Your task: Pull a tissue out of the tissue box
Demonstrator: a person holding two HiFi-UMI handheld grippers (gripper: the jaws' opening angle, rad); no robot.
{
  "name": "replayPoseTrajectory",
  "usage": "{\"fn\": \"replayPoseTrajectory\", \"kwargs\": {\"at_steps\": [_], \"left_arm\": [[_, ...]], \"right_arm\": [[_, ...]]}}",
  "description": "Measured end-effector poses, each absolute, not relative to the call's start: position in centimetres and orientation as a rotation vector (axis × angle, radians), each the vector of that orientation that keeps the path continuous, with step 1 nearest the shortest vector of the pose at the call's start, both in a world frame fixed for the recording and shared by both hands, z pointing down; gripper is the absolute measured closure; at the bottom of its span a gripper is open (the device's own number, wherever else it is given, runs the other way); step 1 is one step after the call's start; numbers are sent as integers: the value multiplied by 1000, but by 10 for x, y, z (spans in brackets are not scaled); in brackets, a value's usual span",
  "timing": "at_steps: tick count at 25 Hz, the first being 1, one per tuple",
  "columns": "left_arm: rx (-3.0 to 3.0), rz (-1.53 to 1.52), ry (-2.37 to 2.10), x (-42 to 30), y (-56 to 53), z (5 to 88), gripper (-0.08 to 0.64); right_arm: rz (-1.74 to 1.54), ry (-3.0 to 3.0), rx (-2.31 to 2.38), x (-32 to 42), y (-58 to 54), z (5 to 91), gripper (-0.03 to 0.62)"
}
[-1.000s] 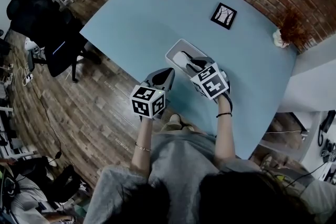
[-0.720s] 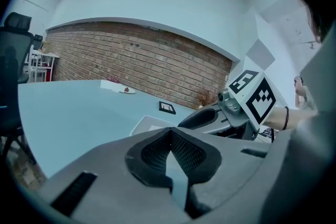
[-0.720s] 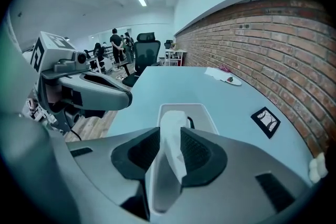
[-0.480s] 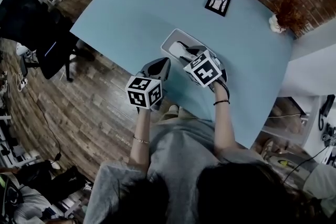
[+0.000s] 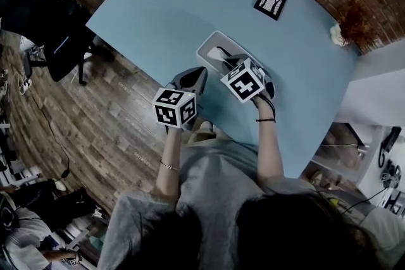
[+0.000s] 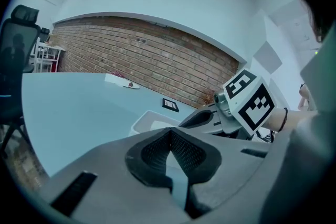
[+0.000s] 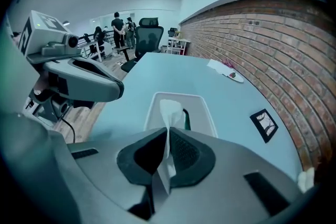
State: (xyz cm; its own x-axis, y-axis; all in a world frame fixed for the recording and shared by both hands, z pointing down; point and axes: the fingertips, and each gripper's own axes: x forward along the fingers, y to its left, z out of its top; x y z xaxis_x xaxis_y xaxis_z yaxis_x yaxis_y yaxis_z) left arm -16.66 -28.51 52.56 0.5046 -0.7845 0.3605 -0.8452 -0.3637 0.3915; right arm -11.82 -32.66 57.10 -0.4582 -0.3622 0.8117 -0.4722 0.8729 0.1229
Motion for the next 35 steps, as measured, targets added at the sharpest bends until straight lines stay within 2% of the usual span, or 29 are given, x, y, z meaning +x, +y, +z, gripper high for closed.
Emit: {"fn": "replayPoseTrajectory", "kwargs": {"at_steps": [35], "left_arm": [[2287,134,-1328,-138,-282,502,557]], "right_arm": [[92,-2248,696,-93,-327,510,589]]}}
